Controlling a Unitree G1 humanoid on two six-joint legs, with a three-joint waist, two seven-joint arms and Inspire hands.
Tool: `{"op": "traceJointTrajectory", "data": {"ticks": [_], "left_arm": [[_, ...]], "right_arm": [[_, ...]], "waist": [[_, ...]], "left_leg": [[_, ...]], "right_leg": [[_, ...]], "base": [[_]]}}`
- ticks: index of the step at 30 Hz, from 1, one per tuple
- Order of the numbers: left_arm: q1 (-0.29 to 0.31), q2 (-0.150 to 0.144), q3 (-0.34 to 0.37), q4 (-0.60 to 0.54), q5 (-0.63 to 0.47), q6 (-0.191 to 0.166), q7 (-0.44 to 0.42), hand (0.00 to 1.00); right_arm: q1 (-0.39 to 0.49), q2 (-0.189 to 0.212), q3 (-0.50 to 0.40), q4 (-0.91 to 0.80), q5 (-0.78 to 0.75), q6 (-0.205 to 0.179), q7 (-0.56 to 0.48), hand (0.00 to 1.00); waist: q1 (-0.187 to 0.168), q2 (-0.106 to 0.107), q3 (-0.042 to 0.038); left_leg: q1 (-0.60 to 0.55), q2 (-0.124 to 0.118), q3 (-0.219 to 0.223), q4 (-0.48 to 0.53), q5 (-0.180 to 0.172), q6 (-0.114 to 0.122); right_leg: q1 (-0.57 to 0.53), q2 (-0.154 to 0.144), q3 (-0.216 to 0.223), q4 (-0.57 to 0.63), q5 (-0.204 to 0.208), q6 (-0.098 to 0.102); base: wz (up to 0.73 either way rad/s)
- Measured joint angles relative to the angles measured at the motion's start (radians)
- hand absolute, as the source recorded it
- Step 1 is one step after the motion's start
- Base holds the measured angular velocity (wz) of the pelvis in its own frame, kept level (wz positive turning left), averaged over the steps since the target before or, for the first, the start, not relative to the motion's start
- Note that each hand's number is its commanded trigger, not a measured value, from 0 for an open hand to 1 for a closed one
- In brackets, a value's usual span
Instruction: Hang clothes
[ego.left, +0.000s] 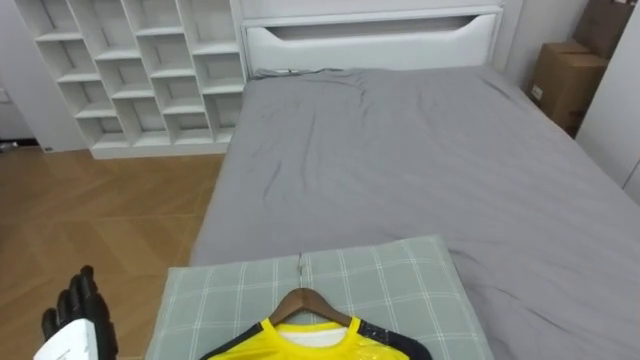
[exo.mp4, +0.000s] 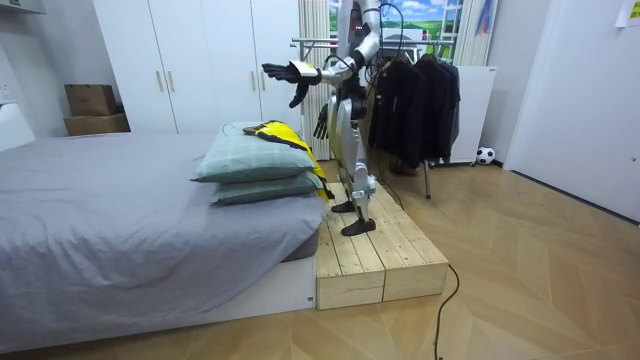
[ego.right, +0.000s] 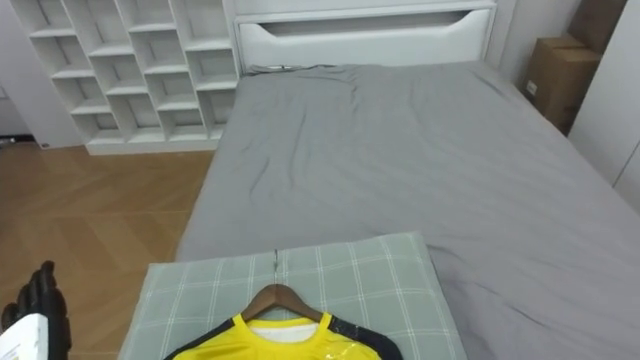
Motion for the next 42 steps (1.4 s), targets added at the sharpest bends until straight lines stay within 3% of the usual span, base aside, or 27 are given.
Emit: {"op": "traceJointTrajectory", "data": {"ticks": [5, 10, 18, 27, 32, 42], "left_arm": [[0.0, 0.0, -0.001, 0.0, 0.049, 0.019, -0.004, 0.0], [-0.011, 0.0, -0.001, 0.001, 0.128, 0.035, -0.012, 0.0], [-0.012, 0.003, -0.03, 0.002, 0.146, 0.083, -0.017, 0.0], [-0.013, 0.003, -0.044, 0.002, 0.147, 0.085, -0.017, 0.0], [-0.018, 0.003, -0.046, 0.002, 0.148, 0.091, -0.036, 0.0], [-0.052, 0.004, -0.061, 0.001, 0.167, 0.101, -0.067, 0.0]], "right_arm": [[0.001, -0.001, -0.01, 0.0, 0.003, 0.0, -0.003, 0.0], [0.002, -0.006, -0.009, 0.0, 0.002, 0.001, -0.005, 0.0], [0.002, -0.007, -0.008, -0.002, 0.007, 0.003, -0.039, 0.0], [0.002, -0.006, -0.008, -0.005, 0.008, 0.003, -0.077, 0.0], [-0.002, -0.005, -0.009, -0.006, -0.001, 0.003, -0.08, 0.0], [0.003, -0.006, -0.01, -0.016, -0.01, 0.004, -0.09, 0.0]], "waist": [[-0.004, 0.004, 0.0039], [-0.005, 0.009, 0.0014], [-0.015, 0.011, 0.0], [-0.033, 0.016, -0.0025], [-0.052, 0.009, 0.0014], [-0.058, 0.004, 0.0035]], "left_leg": [[-0.001, 0.0, 0.0, -0.004, 0.0, 0.0], [-0.002, 0.0, 0.005, -0.004, 0.0, 0.0], [-0.001, 0.0, 0.006, -0.004, 0.0, 0.0], [-0.001, 0.0, 0.006, -0.004, 0.0, 0.0], [-0.002, -0.001, 0.005, -0.003, 0.0, 0.0], [-0.003, -0.001, 0.005, -0.002, 0.0, 0.0]], "right_leg": [[-0.003, 0.0, 0.0, -0.001, 0.0, 0.0], [-0.008, 0.0, 0.009, 0.002, 0.0, 0.0], [-0.013, 0.002, 0.022, 0.003, 0.0, 0.0], [-0.016, 0.002, 0.029, 0.003, 0.0, 0.0], [-0.015, 0.001, 0.029, 0.003, 0.0, 0.0], [-0.016, 0.001, 0.03, 0.0, 0.0, 0.0]], "base": [[0.0], [-0.04], [-0.04], [0.0], [0.0], [0.0]]}}
